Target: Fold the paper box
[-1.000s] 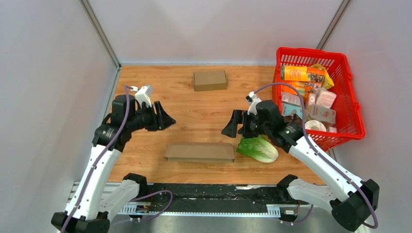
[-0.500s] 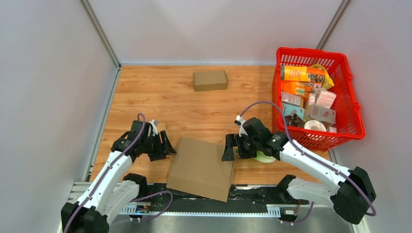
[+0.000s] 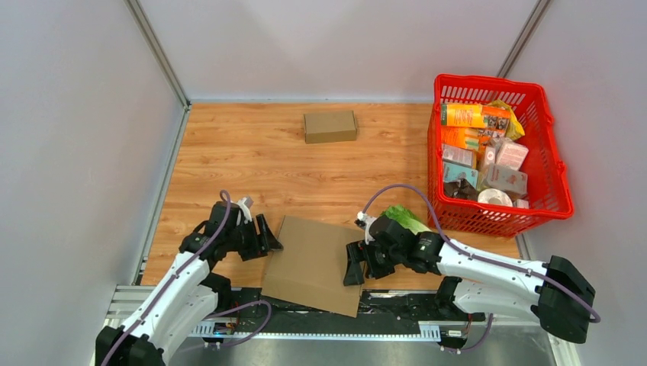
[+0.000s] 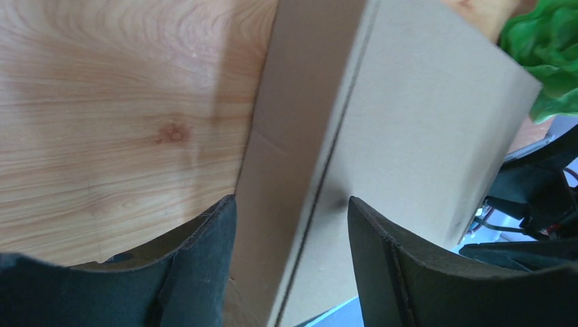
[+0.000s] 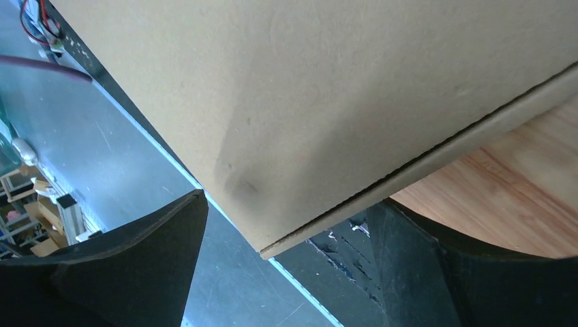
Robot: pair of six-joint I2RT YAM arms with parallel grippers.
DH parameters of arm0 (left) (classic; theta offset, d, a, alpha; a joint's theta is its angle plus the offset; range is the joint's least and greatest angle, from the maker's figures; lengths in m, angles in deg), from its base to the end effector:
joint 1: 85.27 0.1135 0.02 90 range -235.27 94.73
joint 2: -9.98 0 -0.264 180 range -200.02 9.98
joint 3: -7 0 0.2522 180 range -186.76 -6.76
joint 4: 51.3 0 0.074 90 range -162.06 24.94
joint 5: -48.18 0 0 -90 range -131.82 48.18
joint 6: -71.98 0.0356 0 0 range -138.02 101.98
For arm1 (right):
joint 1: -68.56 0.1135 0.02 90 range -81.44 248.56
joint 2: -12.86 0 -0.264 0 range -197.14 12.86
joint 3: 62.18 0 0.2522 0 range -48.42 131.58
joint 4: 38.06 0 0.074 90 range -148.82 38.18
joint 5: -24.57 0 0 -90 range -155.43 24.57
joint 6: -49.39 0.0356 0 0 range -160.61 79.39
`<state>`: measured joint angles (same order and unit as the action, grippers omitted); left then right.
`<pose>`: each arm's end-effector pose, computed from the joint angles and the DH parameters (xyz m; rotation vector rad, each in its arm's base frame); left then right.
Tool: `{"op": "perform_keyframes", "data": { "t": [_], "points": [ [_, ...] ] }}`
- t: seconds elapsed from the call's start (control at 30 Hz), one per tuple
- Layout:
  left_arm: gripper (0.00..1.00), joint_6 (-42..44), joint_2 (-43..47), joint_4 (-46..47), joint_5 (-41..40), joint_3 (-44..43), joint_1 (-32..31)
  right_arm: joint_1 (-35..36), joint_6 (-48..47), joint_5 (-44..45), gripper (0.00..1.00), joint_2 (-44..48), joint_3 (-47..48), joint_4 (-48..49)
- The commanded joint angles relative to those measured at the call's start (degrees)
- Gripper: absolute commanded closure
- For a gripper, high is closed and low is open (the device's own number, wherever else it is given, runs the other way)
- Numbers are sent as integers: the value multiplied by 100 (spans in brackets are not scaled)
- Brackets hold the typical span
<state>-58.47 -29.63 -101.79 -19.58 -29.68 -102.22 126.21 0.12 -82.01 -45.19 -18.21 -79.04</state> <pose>0.1225 -0.0514 0.1830 -0.3682 2.6092 -0.8707 0.0914 0.1633 0.1875 -0.5402 2.7571 0.9358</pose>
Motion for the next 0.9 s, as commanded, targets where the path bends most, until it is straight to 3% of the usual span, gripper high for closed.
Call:
{"op": "perform_keyframes", "data": {
  "t": [0.0,0.27,0.53,0.87],
  "points": [
    [32,-60,-117,702,281,191,-71,273,277,67,12,143,-279,551],
    [33,-761,401,852,1255,516,-133,344,488,-477,16,715,-359,1034],
    [32,-1518,1412,447,1590,-440,-159,274,295,-487,15,707,1238,342],
    [33,-2229,1035,1079,1713,-1180,-159,-1140,778,-1435,16,30,2216,156]
  ]
}}
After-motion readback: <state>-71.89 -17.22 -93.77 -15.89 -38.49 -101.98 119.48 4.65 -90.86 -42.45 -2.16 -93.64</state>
